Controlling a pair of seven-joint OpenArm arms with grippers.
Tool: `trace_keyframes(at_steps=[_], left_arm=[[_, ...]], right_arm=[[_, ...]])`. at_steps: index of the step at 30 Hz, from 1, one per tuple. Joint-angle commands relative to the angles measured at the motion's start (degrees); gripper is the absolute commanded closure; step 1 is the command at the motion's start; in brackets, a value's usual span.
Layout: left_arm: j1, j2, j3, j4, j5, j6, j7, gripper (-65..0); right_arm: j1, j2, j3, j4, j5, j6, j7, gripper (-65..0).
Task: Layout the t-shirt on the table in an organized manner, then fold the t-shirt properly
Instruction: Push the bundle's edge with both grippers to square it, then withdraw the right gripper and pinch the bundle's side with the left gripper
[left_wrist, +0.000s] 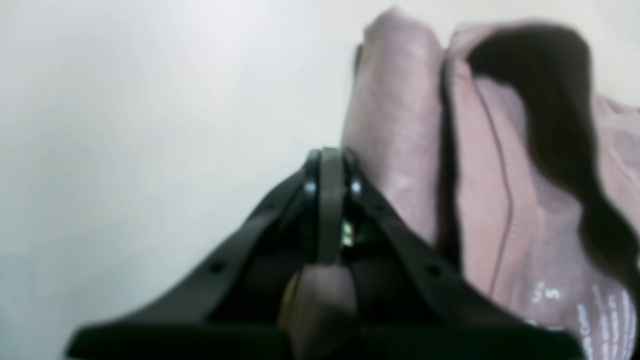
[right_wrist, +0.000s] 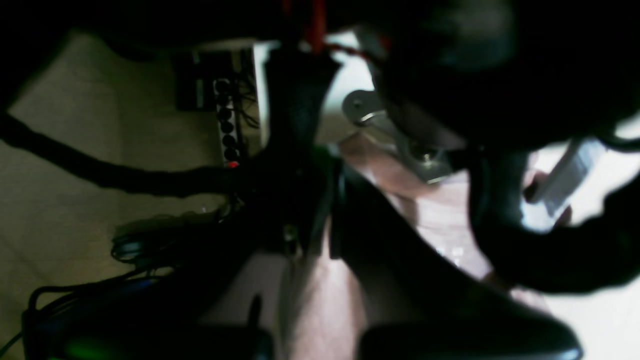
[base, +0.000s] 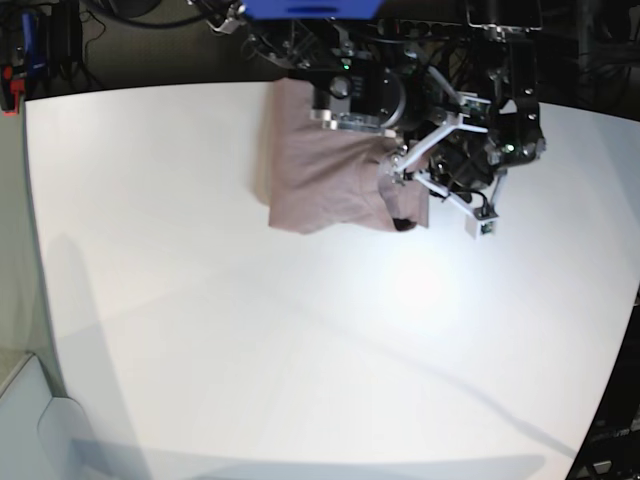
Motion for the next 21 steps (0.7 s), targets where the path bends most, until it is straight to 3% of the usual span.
trace_keyframes(at_steps=[1,6,10,13,21], left_arm=[[0.6,-0.1,-0.1,-0.1,1.2,0.5,2.6,-0.1],[0.8,0.0,-2.8,2.0,1.1,0.5,2.3,-0.1],[0.7,0.0,-4.5,3.7,1.1,0.5,2.5,-0.1],[0.6,-0.1,-4.5,3.8,1.1,0.5,2.3,-0.1],[0.5,-0.1,-4.5,3.9,1.1,0.5,2.3,-0.1]], right_arm=[[1.5,-1.2,-0.2,0.9,0.9,0.0,1.5,-5.6],[1.8,-1.2,1.7,1.4,0.9,0.0,1.2,-24.4],[1.5,-1.2,6.4,5.6,1.0,0.0,1.1,-34.9],[1.3,-1.2,10.6,10.4,1.1,0.0,1.0,-37.7],[1.8,-1.1,17.8,11.8,1.2,0.0,-1.1,-37.7]])
